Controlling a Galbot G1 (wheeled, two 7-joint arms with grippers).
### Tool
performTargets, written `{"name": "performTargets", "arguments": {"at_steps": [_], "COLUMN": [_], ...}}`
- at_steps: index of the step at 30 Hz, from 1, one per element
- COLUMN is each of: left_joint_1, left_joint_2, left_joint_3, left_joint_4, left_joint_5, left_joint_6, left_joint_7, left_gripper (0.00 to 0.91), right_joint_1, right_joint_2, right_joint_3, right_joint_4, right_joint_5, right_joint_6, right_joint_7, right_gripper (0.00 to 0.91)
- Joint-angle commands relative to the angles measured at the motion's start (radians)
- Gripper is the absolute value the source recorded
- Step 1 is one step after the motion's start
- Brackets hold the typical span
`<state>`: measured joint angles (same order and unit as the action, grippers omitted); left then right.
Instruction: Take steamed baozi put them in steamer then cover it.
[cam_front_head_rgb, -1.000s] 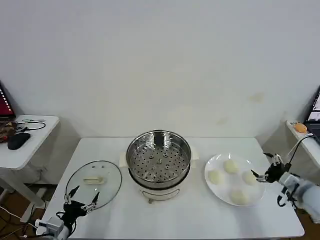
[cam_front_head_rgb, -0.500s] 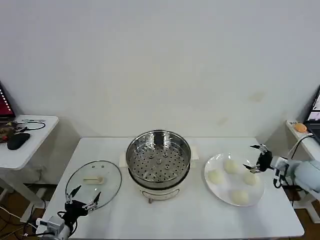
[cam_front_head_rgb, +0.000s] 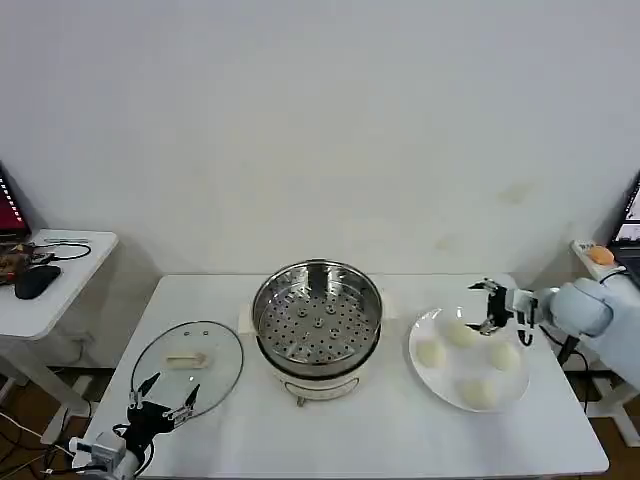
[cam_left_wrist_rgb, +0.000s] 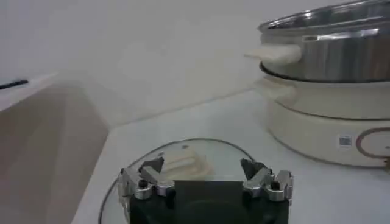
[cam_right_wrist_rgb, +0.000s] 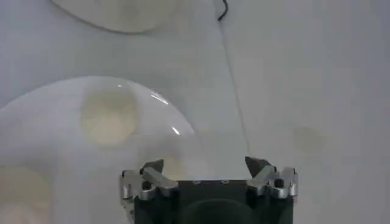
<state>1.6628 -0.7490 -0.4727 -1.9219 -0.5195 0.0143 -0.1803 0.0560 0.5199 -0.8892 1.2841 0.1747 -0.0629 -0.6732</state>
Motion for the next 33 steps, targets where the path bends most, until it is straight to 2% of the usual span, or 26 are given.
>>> {"name": "performTargets", "arguments": {"at_steps": [1,5,8,14,19,33], "left_joint_1": [0.000,0.007,0.011,0.012,0.014,0.025], "left_joint_2": [0.001,-0.002,-0.002,-0.003,-0.003,-0.006], "left_joint_3": [0.000,-0.003,-0.006,-0.009,-0.014,-0.024], "left_joint_4": [-0.001,-0.002,-0.002,-0.001,-0.003,-0.005], "left_joint_5": [-0.004,-0.019,-0.023,-0.031,-0.048,-0.061], "left_joint_6": [0.000,0.001,0.000,0.000,0.005,0.012], "left_joint_7": [0.000,-0.003,-0.004,-0.006,-0.007,-0.009], "left_gripper": [0.907,0.907,0.907,0.907,0.907,0.907], "right_joint_1": [0.229,0.246,0.247,0.226,0.203,0.123], "right_joint_2": [0.125,0.140,0.154,0.193,0.240,0.304], "right_joint_3": [-0.223,-0.234,-0.242,-0.242,-0.226,-0.159], "right_joint_4": [-0.171,-0.207,-0.241,-0.293,-0.346,-0.447], "right_joint_5": [0.021,0.019,-0.015,-0.030,-0.086,-0.163], "right_joint_6": [0.025,0.021,0.039,0.074,0.102,0.113], "right_joint_7": [-0.227,-0.312,-0.354,-0.381,-0.403,-0.423], "right_gripper": [0.907,0.907,0.907,0.907,0.907,0.907]}}
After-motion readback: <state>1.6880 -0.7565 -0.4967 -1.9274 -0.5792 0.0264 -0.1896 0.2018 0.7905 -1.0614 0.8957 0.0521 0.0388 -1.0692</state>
